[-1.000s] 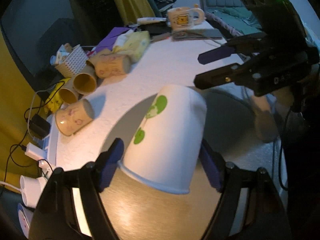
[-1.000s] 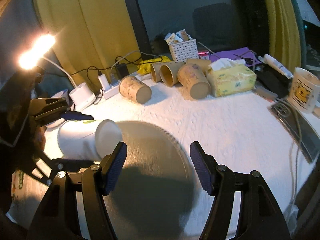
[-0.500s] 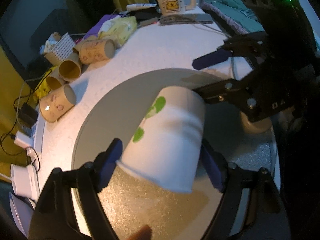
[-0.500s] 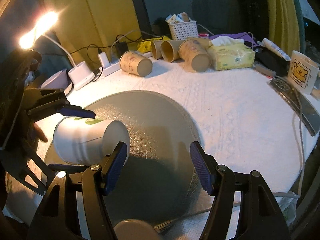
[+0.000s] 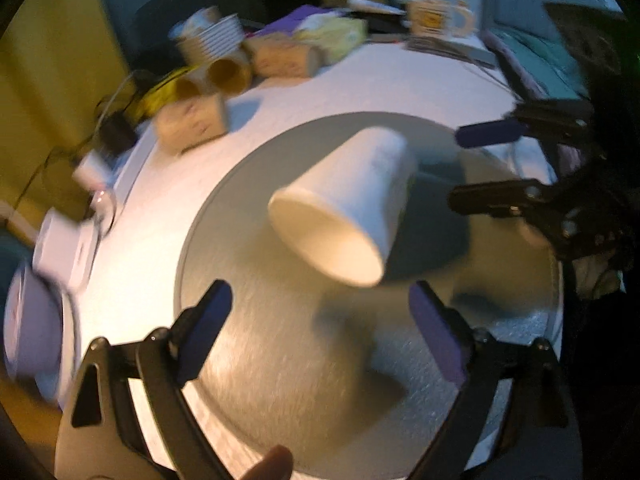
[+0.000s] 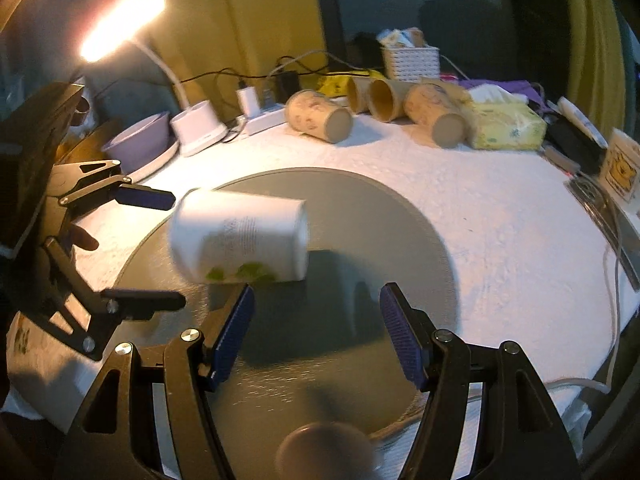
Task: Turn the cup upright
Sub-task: 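Close the right gripper around the white cup's body, then rotate the right gripper to turn the white cup rim-up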
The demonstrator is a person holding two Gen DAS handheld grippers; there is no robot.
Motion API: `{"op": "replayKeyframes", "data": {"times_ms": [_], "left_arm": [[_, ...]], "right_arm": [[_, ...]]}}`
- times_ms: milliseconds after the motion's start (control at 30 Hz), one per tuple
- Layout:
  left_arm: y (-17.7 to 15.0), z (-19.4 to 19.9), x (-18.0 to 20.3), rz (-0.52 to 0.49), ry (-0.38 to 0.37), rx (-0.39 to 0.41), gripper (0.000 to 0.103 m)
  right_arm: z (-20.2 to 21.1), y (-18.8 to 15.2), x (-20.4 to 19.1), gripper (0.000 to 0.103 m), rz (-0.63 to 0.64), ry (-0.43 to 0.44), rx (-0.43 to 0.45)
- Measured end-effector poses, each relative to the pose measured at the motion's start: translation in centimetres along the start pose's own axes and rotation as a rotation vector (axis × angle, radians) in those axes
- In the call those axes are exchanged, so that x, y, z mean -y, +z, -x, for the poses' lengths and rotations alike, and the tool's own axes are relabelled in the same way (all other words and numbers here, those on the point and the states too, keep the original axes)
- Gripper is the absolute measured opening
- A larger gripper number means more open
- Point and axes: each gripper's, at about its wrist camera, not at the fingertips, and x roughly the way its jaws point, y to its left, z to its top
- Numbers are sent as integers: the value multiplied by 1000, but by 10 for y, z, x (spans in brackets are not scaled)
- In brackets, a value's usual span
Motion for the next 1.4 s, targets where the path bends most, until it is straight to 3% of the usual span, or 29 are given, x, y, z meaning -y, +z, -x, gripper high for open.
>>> {"op": "replayKeyframes", "data": {"times_ms": [233, 367, 533, 633, 1000, 1333, 1400], "left_arm": [[-18, 10, -27, 214, 15, 66, 91], [-31, 14, -51, 381, 0, 143, 91], [-54, 16, -77, 562, 9, 240, 91], [-65, 19, -91, 631, 22, 271, 91], [-78, 29, -107, 707, 17, 282, 91], [-81, 21, -108, 720, 40, 241, 91], [-81, 22, -107, 720, 43, 242, 91]], "right_arm": [[0, 22, -17, 69, 108, -78, 37], [-7, 41, -31, 69, 248, -56, 46], [-39, 66, -56, 75, 479, -51, 0], [-65, 76, -66, 75, 583, -53, -75], [-114, 89, -92, 75, 785, -124, -276], [-137, 91, -109, 75, 903, -197, -382], [-134, 89, -111, 69, 906, -198, -383]]}}
